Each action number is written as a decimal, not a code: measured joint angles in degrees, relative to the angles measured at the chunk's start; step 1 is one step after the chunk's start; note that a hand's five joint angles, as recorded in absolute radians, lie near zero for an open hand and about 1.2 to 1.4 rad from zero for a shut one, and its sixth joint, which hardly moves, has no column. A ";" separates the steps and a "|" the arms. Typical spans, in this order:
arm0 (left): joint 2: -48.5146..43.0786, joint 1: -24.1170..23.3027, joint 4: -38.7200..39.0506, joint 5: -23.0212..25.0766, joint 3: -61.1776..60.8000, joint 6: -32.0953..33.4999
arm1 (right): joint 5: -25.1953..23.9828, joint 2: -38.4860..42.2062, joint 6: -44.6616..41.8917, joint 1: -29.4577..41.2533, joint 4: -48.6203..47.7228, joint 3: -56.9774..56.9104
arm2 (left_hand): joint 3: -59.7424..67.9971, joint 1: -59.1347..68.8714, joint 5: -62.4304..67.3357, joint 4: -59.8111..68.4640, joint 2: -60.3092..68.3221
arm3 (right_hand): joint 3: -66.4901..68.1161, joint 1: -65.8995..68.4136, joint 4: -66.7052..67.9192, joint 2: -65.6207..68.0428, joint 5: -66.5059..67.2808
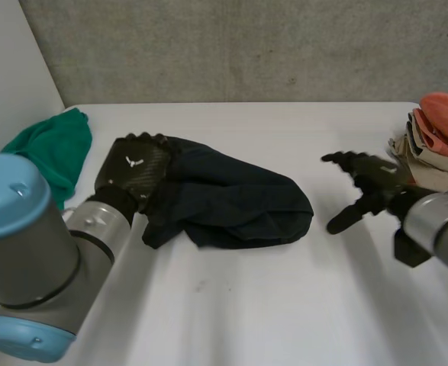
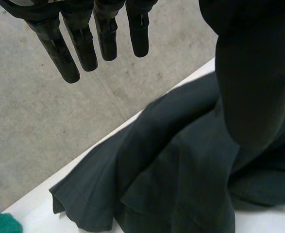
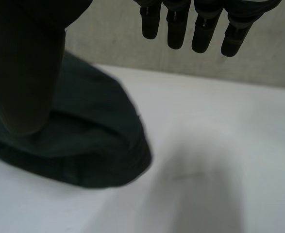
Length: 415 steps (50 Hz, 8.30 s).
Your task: Fold the laundry.
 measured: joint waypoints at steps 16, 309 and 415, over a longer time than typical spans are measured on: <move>-21.07 -0.18 9.14 -0.24 8.74 7.13 | 13.12 23.48 6.23 9.67 -5.73 -14.64 | 31.51 33.44 32.23 32.28 31.71 | 6.78 5.09 7.25 6.36 6.21; -36.21 -2.69 1.42 -8.34 41.42 25.57 | 13.46 25.83 -54.17 9.43 -19.63 -23.28 | 51.32 47.94 52.07 52.40 51.66 | 56.12 49.67 56.76 55.28 55.11; -22.49 -12.40 -3.59 -2.94 34.49 -0.96 | -11.61 7.73 -6.34 3.47 -3.29 -16.30 | -5.12 -6.31 -3.32 -4.98 -5.37 | -0.02 -0.33 -0.04 -0.17 0.11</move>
